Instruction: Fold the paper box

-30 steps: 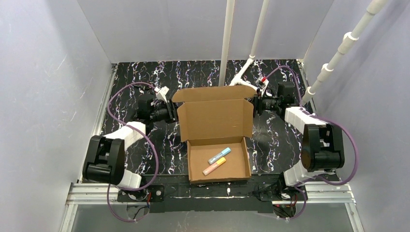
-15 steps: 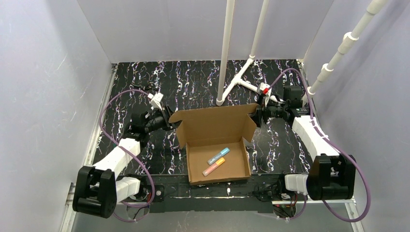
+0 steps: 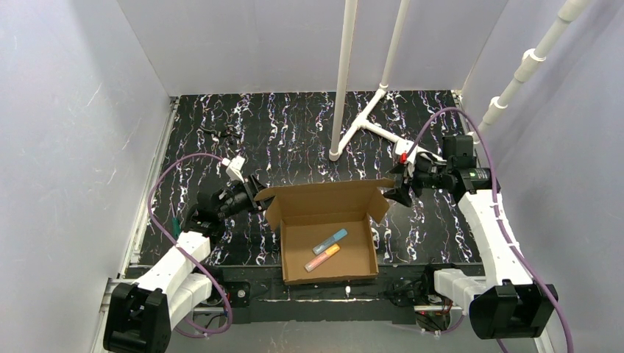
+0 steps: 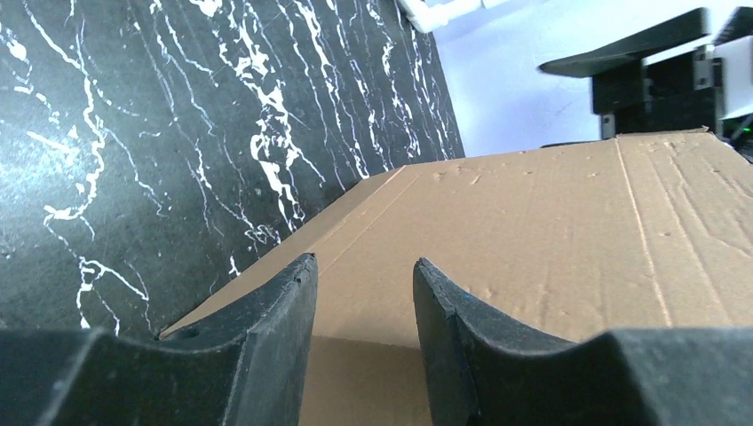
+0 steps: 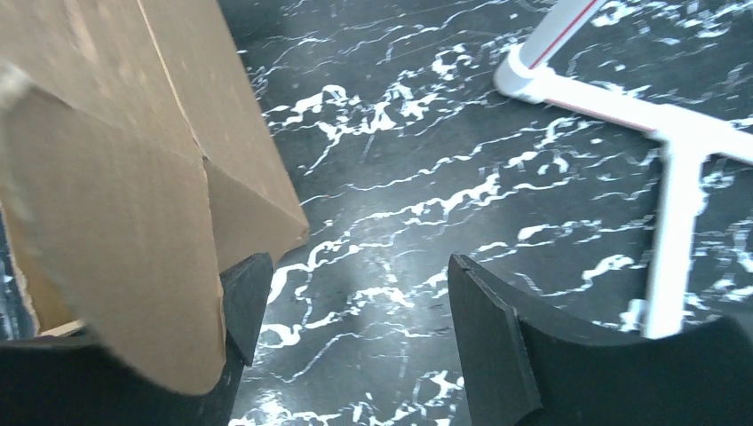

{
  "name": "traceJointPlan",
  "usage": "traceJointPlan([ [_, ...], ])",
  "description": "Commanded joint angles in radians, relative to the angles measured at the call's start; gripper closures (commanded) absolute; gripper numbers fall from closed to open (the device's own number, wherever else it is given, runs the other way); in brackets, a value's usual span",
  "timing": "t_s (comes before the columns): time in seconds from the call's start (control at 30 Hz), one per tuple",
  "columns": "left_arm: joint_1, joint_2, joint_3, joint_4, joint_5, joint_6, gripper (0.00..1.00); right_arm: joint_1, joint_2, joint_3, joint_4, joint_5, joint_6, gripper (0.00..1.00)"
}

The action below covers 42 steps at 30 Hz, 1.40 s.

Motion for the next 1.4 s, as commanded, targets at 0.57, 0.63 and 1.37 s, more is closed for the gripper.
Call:
traceJointPlan([
  [0.57,-0.012,-0.002,0.01,0.007,0.013,0.007,0.58,0.017,0.077,0.691,-0.573,-0.039,-0.31,0.01],
  [0.63,-0.018,0.006,0.017,0.006,0.014,0.011,0.58,0.099,0.137,0.73,-0.574,-0.049,-0.283,0.02],
  [1.37,-0.045,0.046,0.058,0.001,-0.016,0.007,0.58,0.655,0.27,0.6,-0.334,0.394,-0.163,0.57],
])
